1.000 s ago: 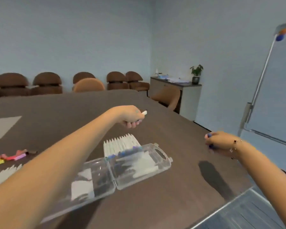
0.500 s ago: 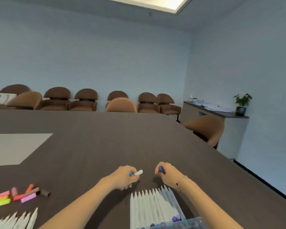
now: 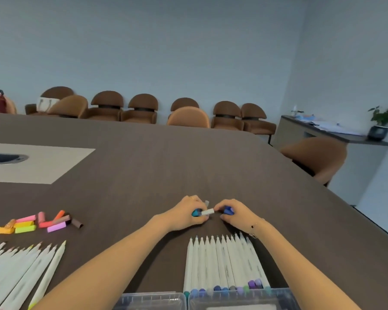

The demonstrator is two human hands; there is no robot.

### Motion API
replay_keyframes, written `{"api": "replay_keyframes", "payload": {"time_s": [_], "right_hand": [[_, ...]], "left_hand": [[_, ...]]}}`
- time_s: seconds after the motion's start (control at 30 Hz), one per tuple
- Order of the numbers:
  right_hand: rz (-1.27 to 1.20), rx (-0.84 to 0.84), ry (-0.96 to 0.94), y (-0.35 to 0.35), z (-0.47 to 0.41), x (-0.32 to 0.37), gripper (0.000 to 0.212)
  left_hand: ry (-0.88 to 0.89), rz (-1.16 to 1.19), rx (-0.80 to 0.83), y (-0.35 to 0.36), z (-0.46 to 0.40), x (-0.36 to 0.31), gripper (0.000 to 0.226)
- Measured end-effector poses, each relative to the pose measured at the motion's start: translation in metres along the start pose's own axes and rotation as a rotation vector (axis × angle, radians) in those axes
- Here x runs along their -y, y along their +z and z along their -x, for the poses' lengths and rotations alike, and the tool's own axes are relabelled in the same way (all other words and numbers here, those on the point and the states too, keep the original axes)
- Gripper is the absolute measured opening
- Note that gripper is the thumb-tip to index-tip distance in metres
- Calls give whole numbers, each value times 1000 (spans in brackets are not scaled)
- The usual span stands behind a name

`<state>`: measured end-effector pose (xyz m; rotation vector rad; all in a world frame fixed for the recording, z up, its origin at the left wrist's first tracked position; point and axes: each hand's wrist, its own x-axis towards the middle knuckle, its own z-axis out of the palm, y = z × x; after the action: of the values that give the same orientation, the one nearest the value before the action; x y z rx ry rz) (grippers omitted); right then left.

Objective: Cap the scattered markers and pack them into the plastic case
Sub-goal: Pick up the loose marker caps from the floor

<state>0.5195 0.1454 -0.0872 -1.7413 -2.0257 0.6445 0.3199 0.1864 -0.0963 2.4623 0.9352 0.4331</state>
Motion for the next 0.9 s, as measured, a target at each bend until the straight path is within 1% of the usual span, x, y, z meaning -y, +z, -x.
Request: {"api": "replay_keyframes", "payload": {"time_s": [0.03,0.07,0.17,0.27,0.43,0.53,0.6,0.67,0.77,0.9], "right_hand": [[-32,6,-5,-1,1,-1,29],[-64,8,-7,-2,2,-2,30],[-126,6,1,-4,5,-4,33],[-181,1,10,-4,9,-7,30],[-287,11,29,-7,13,-11,27],[-392,-23,90,-9,13,-11,23],[-422,-57,133,-11,14,-10,22],[-416,-88,158,-13,15,-8,23],[-414,-124,175,-15,20,-2,22],[-361,-189,184,-22,32,19,25]], "left_hand": [[2,27,-21,1,2,3,7],[5,46,-46,3,3,3,6],[-3,115,-97,5,7,4,19],[-28,163,-99,6,7,3,29],[-84,253,-111,6,6,5,37],[-157,388,-137,3,10,2,45],[-202,455,-177,-1,15,1,44],[-220,439,-221,-6,23,2,37],[-239,344,-266,-14,39,5,28],[-266,265,-232,-43,74,-3,24]]}}
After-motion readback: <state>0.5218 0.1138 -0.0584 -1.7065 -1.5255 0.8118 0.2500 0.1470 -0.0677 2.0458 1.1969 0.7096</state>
